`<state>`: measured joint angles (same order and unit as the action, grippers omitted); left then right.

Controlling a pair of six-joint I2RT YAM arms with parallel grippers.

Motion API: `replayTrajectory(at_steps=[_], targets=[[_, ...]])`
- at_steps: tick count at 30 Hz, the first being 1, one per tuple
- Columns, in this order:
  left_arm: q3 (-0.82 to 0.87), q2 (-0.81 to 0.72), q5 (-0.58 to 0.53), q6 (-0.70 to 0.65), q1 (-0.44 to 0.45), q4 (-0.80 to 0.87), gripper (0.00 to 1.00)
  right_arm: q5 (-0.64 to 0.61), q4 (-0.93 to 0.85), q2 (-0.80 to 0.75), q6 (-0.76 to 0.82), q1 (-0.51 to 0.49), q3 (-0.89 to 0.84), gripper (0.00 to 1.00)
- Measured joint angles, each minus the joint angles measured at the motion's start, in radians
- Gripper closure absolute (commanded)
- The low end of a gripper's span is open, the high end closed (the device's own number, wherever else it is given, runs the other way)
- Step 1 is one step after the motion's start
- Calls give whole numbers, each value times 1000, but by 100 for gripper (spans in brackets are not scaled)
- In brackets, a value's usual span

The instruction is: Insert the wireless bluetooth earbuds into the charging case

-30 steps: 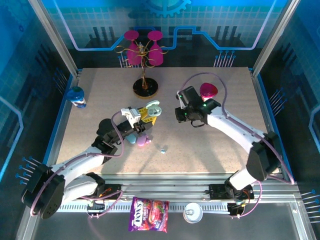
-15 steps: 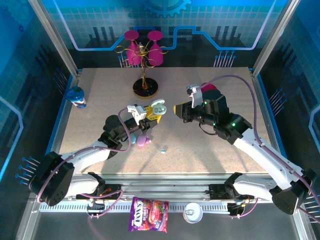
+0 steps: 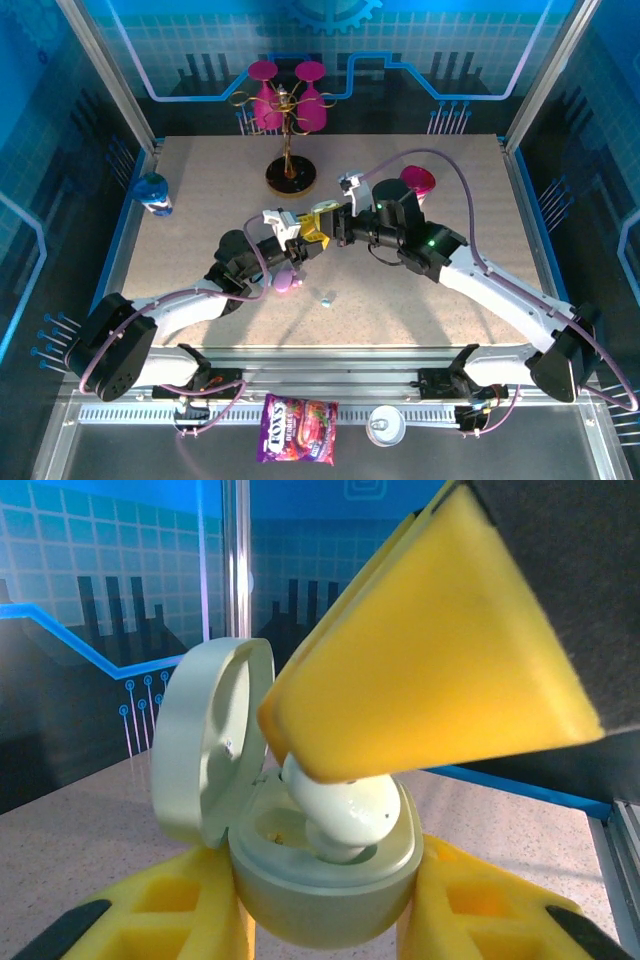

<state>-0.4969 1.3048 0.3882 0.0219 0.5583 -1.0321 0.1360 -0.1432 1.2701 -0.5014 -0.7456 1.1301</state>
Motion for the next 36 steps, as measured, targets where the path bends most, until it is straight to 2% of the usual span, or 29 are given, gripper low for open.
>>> replayTrajectory(at_steps=[15, 36], targets=[[-4, 4, -7, 6, 7, 0, 73, -45, 6, 1, -9, 0, -3, 83], [-5, 5, -11, 5, 12, 34, 73, -30, 26, -11, -75, 0, -43, 78]])
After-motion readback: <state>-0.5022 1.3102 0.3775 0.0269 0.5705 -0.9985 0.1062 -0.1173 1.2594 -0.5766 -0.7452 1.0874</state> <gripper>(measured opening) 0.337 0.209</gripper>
